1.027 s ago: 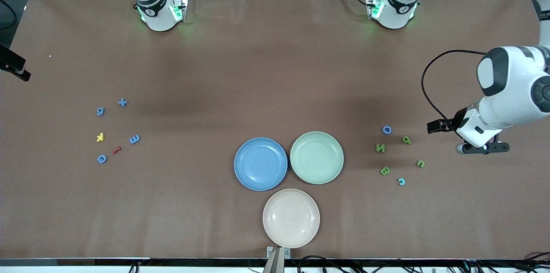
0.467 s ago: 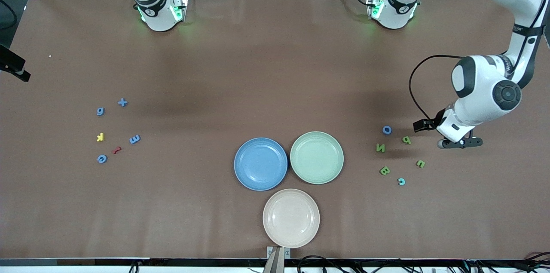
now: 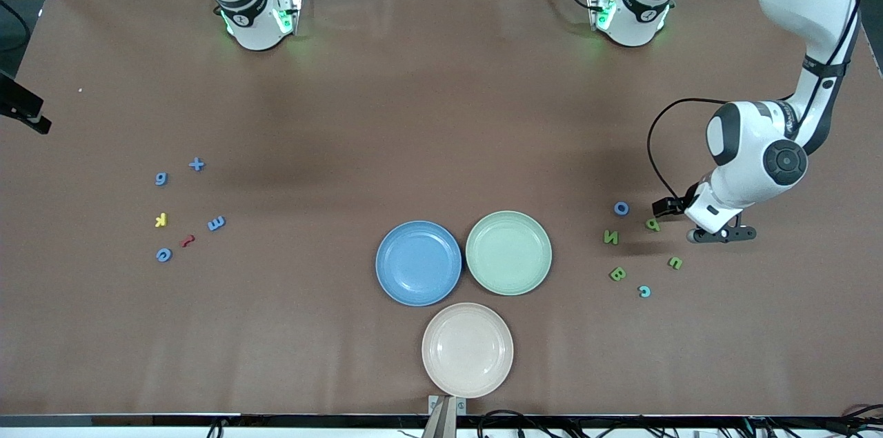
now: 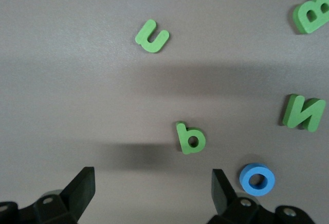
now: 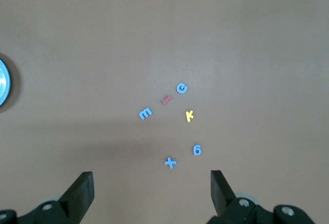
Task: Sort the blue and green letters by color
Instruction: 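Move the left gripper from rest over the green letters, then grasp the green b with the left gripper while the right gripper grasps blue m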
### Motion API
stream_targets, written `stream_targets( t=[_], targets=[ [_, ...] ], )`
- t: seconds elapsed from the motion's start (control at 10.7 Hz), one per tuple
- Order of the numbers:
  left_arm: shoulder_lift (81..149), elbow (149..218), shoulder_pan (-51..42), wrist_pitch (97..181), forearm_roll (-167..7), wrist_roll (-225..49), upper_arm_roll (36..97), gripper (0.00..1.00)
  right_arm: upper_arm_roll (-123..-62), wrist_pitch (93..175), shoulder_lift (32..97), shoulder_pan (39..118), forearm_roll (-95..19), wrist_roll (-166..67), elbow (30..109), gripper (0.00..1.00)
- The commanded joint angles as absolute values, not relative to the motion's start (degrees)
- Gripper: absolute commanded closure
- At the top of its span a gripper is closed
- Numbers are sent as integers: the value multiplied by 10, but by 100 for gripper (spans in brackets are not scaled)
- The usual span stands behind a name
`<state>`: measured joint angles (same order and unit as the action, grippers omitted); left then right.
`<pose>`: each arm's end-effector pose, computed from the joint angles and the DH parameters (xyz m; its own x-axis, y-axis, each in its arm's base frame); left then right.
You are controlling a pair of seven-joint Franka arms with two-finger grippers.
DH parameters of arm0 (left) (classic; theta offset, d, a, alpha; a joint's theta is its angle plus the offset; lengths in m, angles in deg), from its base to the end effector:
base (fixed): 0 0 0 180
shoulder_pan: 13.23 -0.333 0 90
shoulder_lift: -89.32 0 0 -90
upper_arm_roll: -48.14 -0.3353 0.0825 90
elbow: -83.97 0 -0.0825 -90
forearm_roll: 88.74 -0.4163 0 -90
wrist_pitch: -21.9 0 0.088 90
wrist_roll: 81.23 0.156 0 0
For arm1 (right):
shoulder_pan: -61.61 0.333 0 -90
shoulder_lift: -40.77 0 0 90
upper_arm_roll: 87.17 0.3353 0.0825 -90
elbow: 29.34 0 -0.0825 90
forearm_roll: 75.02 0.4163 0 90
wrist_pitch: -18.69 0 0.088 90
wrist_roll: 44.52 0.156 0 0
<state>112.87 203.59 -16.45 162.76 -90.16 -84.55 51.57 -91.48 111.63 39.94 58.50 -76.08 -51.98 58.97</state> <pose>0.6069 -0.0025 0.1647 0.9984 0.0391 -0.0398 0.0394 -0.9992 0.0067 0.5870 -0.0796 0.6233 0.9958 0.0021 0.0920 -0.0006 -0.9996 0.0296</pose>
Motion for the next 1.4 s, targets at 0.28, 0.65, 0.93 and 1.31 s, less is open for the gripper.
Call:
stream_targets(
  t=[0.28,0.65,0.93,1.31],
  targets=[
    [1138,2041,-131,1641,-915,-856,489,0,-914,1260,425,581,-761,-525,734,0],
    [1147,2041,-129,1643,-918,-856,489,0,-913,1285,526,582,-760,-532,736,0],
    [1155,2041,-126,1643,-933,-856,489,0,-912,1307,584,564,-724,-641,736,0],
    [1169,2039,-124,1652,-933,-856,486,0,-912,1362,615,616,-714,-676,752,0]
  ],
)
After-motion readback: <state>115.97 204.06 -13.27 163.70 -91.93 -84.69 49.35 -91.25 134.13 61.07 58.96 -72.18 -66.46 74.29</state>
